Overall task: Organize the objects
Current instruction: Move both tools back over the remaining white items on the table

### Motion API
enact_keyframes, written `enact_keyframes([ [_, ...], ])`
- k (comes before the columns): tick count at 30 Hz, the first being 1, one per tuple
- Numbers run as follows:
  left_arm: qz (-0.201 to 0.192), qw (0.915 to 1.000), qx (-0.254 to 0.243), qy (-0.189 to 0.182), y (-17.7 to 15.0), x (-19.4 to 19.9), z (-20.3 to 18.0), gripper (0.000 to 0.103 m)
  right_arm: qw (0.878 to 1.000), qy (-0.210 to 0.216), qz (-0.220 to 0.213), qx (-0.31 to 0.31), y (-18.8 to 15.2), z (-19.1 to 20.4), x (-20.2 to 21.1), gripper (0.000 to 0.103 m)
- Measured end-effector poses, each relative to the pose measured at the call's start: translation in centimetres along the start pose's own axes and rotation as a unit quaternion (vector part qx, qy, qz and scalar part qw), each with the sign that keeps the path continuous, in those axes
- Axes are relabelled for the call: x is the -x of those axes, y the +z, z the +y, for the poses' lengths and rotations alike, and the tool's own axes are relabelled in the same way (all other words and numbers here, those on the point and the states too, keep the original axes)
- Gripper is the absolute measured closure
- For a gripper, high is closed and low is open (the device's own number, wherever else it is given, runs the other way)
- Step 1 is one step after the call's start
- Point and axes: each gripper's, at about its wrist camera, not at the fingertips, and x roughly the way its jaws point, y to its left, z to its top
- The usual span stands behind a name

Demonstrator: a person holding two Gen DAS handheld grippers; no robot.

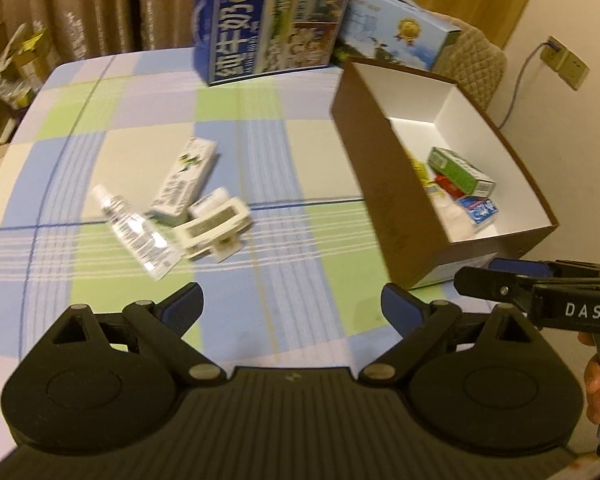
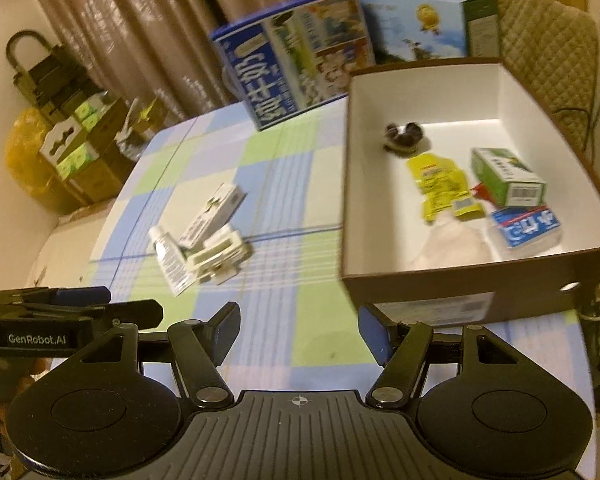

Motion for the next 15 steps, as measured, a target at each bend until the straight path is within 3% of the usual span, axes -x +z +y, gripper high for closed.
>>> enact_keyframes([
  [15,0.012,0.9973,0.044,0.058,-1.6,0.6,6.9,0.009,0.998,0.025,0.045,0.043,-0.8,5.6,-5.3,0.04],
])
